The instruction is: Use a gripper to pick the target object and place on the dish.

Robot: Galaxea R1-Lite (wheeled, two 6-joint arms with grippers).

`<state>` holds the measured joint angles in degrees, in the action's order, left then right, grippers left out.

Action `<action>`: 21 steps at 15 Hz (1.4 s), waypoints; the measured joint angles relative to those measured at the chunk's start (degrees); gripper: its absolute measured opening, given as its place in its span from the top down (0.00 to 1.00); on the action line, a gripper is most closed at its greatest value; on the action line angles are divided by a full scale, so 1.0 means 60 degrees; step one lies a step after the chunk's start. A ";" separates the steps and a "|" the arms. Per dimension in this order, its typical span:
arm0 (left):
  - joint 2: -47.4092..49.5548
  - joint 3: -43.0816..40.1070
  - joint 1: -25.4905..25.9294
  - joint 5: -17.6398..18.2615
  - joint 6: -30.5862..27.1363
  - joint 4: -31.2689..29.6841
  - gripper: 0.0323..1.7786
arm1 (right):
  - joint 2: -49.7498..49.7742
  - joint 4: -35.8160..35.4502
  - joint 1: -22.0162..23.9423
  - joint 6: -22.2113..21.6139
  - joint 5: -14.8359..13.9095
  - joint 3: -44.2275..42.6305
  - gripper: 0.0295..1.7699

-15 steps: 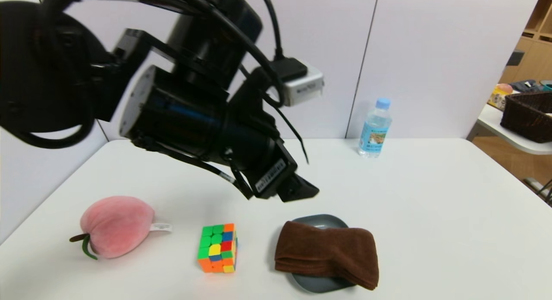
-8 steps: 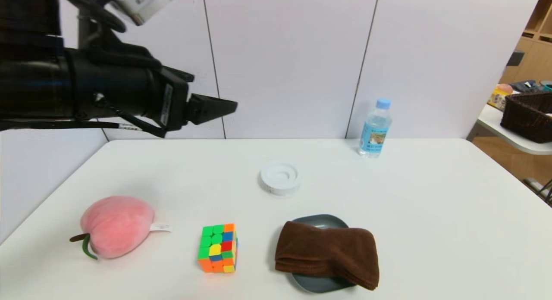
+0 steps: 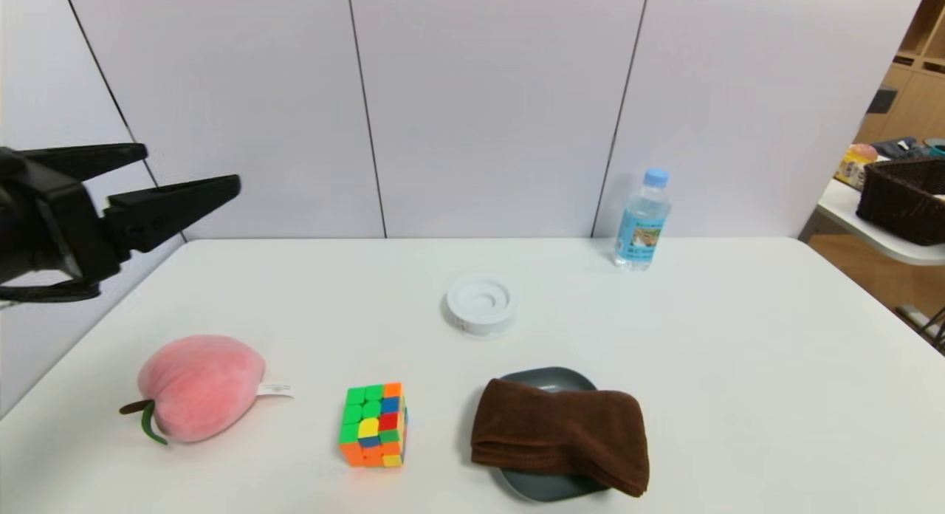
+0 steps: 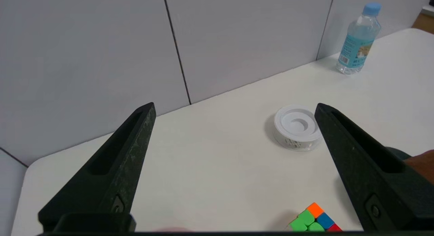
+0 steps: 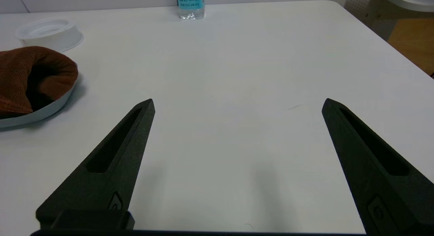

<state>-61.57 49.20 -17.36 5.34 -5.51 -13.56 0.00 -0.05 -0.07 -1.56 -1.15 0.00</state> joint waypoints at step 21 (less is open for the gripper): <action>0.8186 -0.5136 0.2830 -0.0073 0.0469 0.0941 0.05 | 0.0000 0.0000 0.0000 -0.0002 0.0004 0.0000 0.03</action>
<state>-12.46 18.38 -0.38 4.90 -2.69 -7.91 0.00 -0.05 -0.07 -1.57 -1.12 0.00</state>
